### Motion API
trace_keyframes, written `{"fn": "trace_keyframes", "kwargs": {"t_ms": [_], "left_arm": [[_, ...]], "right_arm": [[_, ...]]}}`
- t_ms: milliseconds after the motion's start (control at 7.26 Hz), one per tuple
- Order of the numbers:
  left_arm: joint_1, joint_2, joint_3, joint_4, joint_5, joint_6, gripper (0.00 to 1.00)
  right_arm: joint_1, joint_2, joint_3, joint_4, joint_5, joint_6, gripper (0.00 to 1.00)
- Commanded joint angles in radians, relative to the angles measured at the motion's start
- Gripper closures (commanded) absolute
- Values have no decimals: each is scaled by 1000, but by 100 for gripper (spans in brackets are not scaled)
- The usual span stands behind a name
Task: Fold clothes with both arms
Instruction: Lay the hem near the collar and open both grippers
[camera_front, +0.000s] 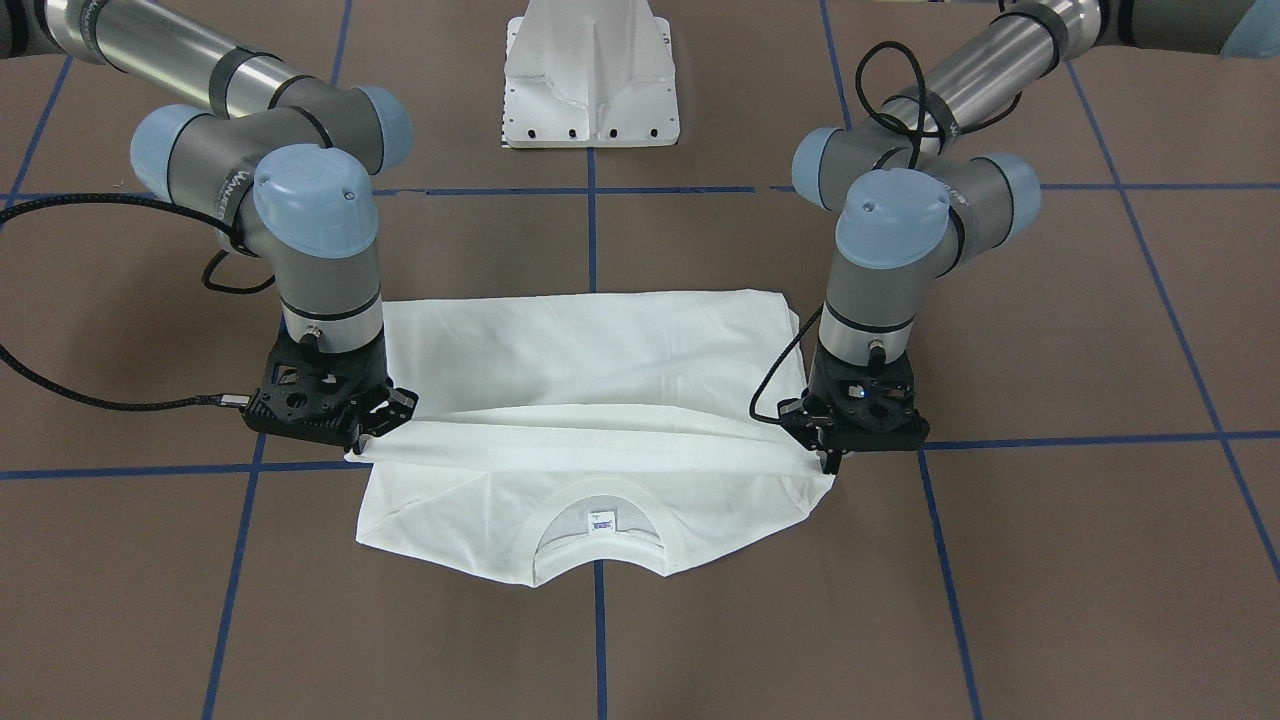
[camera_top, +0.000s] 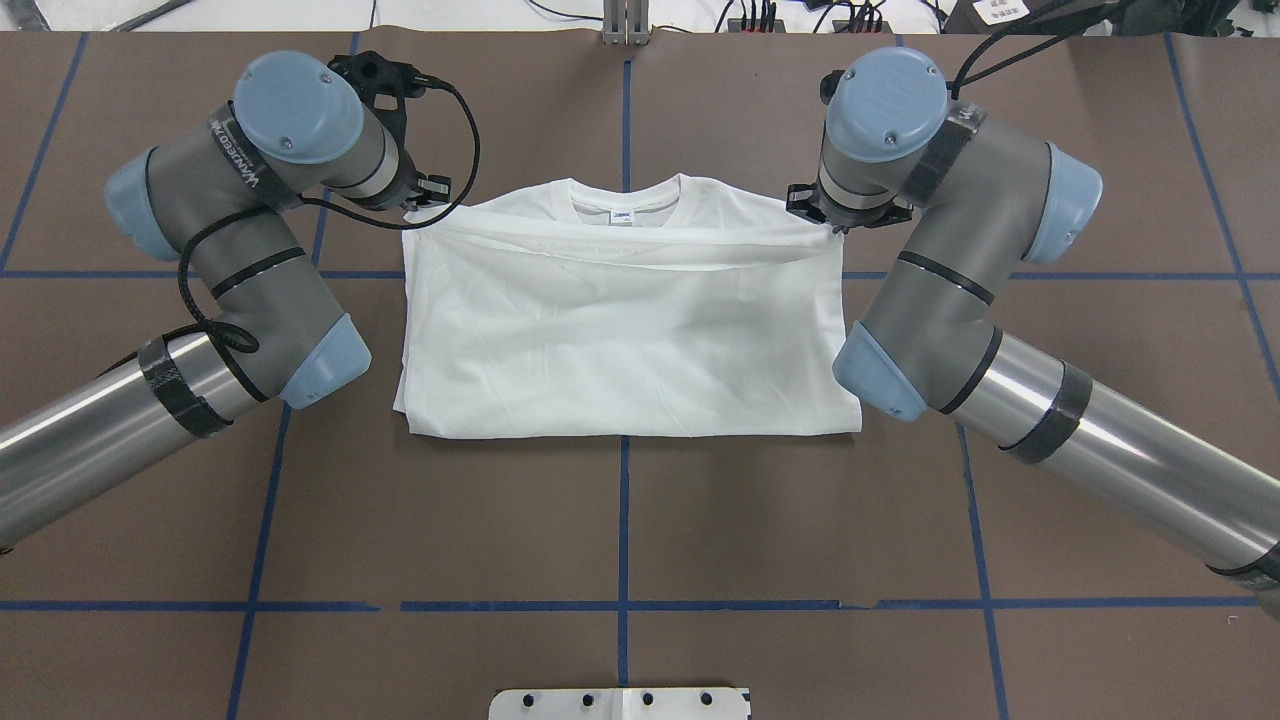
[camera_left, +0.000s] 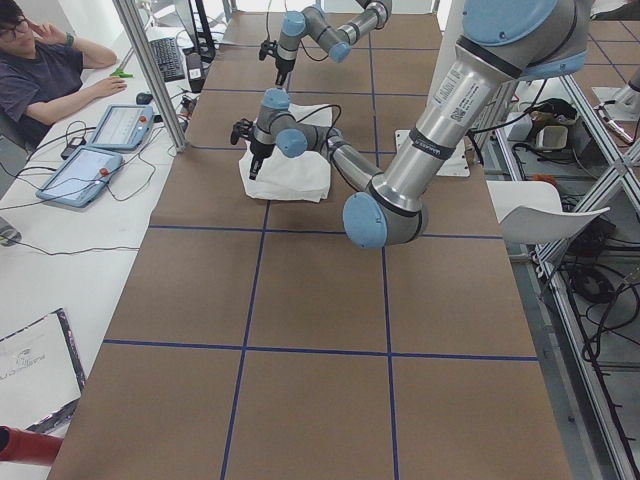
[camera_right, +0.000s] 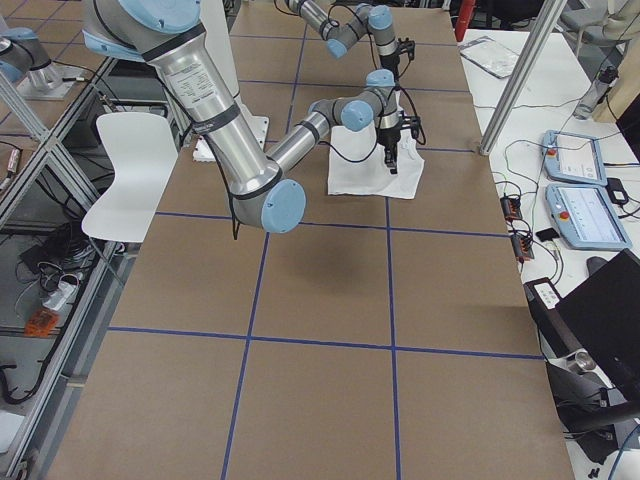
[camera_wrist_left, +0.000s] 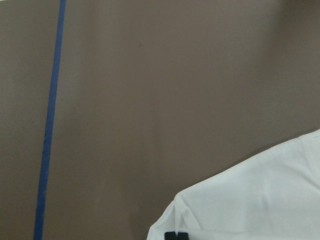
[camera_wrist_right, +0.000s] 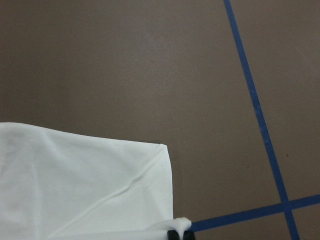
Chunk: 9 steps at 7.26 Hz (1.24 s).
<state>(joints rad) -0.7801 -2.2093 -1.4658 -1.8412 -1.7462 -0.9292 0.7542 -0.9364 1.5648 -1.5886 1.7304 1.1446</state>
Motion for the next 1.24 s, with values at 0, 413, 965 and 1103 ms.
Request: {"fn": "trace_keyframes", "kwargs": {"t_ms": [0,413,965,1103], "left_arm": [[2,3,1,-7,-2,3,92],[-8,37,-53,-50,-136,146,0],[95,268,-289,-84,-165,-1,0],[142,308,-286,-140,-165,-13,0]], "right_arm": [[-1,-1,-26,16,0,0,38],[39,8,-22,9,50,-52,0],[108,-13,-17,18,169,-197,0],[108,-13,-15,18,169,-197,0]]}}
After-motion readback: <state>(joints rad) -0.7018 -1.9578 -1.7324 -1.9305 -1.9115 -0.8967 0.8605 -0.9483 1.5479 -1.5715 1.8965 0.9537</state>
